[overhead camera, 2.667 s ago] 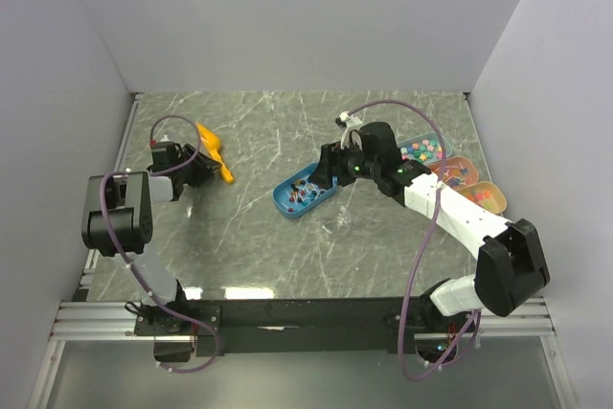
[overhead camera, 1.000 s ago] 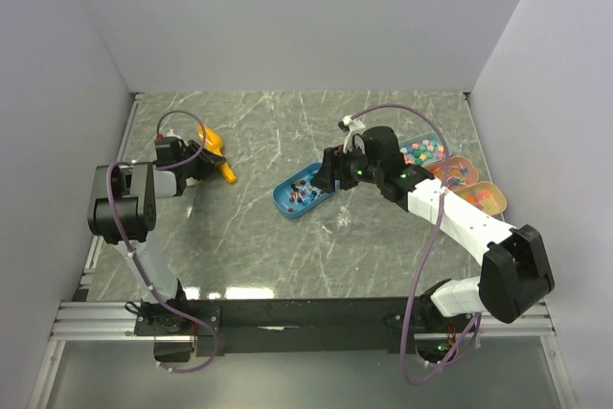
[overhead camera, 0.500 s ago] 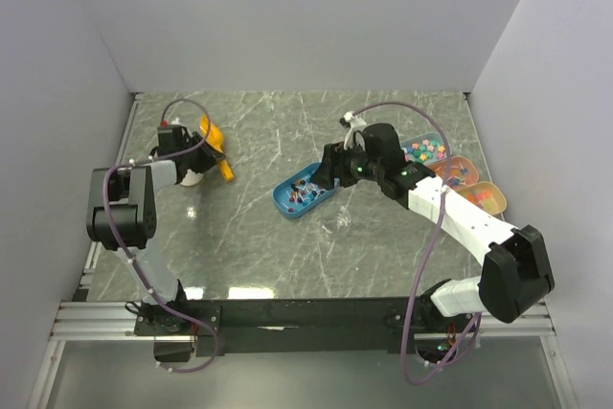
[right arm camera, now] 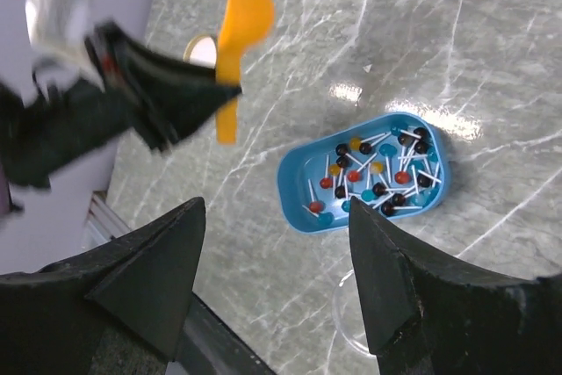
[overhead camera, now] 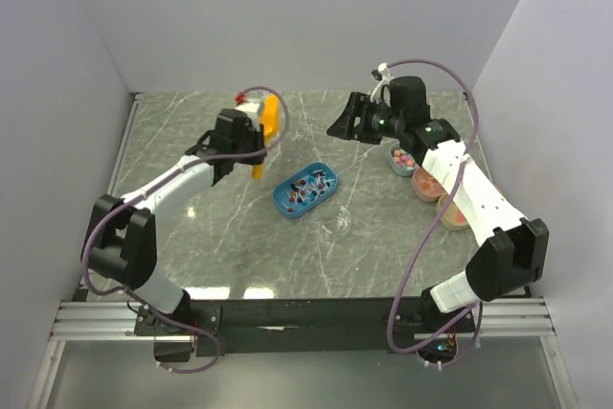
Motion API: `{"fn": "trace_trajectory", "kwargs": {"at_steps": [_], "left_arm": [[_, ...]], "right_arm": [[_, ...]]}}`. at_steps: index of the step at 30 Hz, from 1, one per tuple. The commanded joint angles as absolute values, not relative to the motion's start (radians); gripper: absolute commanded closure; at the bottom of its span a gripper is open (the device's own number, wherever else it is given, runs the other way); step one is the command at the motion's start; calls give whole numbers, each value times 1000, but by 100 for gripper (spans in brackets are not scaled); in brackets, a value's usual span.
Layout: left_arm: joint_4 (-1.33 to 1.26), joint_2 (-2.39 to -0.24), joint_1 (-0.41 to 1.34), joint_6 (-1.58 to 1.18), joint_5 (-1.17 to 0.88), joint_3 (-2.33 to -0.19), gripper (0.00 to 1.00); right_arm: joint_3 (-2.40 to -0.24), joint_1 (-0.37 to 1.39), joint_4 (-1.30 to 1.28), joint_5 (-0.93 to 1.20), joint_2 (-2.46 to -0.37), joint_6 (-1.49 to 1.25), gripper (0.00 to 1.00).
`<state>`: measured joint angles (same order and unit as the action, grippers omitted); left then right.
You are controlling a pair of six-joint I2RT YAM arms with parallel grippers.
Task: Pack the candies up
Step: Pick up the spatula from the center of the board.
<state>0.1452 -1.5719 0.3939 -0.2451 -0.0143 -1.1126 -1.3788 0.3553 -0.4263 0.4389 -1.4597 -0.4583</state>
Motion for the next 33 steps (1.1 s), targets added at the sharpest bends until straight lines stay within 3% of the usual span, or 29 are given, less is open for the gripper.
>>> {"fn": "trace_trajectory", "kwargs": {"at_steps": [1,12,22,33], "left_arm": [[256,-1497,494,-54,78,-1170,99],[446,-1479,817,247,212,-1239,99],[457,-1462,877,273,285,-1244,99],[449,-1430,893,275,227,-1241,99]], "right_arm": [[-1474,319,-554,501,-1491,-483,27],[-1525,278,-629,594,-1554,-453,27],[-1473,245,-689,574,-1577,-385,27],[-1425,236,-631,667,-1624,-336,30]]}}
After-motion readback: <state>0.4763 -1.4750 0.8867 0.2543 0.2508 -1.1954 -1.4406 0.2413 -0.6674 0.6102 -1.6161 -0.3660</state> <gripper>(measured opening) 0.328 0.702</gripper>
